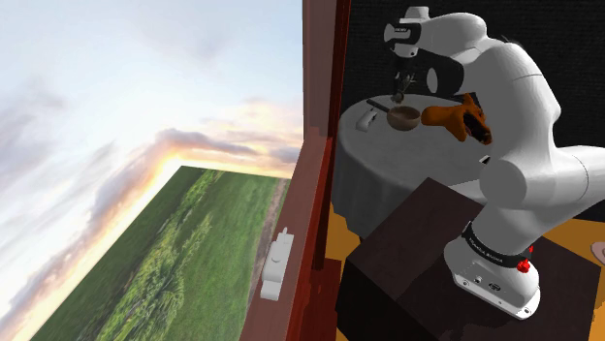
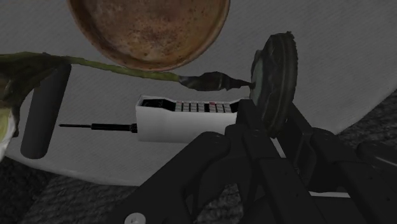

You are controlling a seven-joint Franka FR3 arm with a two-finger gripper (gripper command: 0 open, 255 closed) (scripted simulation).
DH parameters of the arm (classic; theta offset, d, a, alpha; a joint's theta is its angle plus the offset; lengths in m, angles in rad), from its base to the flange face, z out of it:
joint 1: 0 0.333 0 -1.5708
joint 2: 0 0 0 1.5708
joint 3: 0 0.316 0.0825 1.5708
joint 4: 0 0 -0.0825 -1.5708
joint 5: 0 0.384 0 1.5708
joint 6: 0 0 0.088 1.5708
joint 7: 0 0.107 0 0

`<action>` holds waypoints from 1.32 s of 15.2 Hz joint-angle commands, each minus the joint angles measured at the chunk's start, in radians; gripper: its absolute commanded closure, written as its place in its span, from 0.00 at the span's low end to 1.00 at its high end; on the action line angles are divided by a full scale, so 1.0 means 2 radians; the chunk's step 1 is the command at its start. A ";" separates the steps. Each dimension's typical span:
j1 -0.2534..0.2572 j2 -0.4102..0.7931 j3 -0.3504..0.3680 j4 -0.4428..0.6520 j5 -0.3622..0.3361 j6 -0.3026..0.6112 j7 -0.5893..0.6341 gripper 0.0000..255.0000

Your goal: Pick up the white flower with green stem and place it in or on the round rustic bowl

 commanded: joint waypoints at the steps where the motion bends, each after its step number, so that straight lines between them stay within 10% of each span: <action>1: -0.011 0.027 0.003 0.038 0.001 -0.010 0.000 1.00; 20: -0.003 0.053 0.007 -0.015 0.008 0.067 -0.009 1.00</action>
